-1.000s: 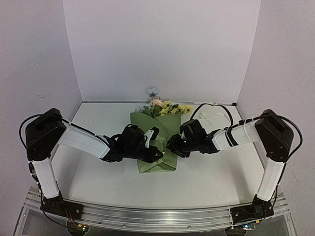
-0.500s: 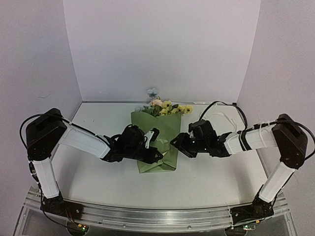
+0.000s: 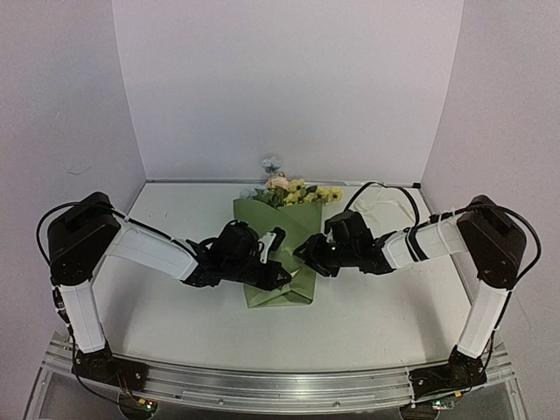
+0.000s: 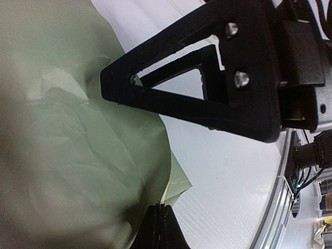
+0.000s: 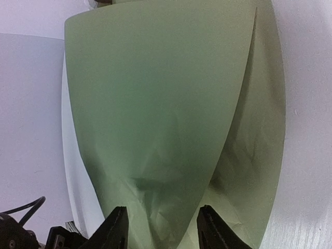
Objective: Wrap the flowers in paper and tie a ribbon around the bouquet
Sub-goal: Fold the 2/3-folded wrapping paper at the center of the board.
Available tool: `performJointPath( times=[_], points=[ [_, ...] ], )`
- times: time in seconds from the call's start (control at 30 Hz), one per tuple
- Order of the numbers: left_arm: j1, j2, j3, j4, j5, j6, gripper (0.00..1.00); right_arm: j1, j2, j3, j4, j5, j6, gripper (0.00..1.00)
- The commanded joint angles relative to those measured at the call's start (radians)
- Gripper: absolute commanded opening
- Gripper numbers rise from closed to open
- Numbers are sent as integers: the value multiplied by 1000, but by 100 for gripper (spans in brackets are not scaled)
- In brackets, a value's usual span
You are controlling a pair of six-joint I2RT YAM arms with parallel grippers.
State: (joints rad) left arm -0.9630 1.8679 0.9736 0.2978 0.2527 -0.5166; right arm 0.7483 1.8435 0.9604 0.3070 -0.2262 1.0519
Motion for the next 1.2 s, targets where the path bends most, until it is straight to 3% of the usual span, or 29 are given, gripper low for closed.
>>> performJointPath(
  times=[0.0, 0.2, 0.3, 0.5, 0.6, 0.7, 0.93, 1.17],
  points=[
    [4, 3, 45, 1, 12, 24, 0, -15, 19, 36, 50, -27, 26, 43],
    [4, 7, 46, 1, 21, 23, 1, -20, 34, 44, 54, -32, 20, 17],
    [4, -5, 35, 2, 25, 18, 10, -20, 41, 48, 54, -34, 9, 3],
    [9, -104, -42, 37, 42, -31, 39, -19, 18, 22, 44, 4, -52, 0],
    [25, -172, -119, 77, 62, -82, 45, -17, 5, 10, 29, 24, -100, 0],
    [45, -211, -174, 91, 72, -118, 43, -10, 5, 17, 18, 27, -146, 0],
    [76, -120, -179, 83, 147, -147, 22, 19, 2, 55, -51, 80, -220, 0],
    [79, -2, -127, 24, 169, -149, 15, 40, -9, 56, -102, 143, -241, 0]
  ],
)
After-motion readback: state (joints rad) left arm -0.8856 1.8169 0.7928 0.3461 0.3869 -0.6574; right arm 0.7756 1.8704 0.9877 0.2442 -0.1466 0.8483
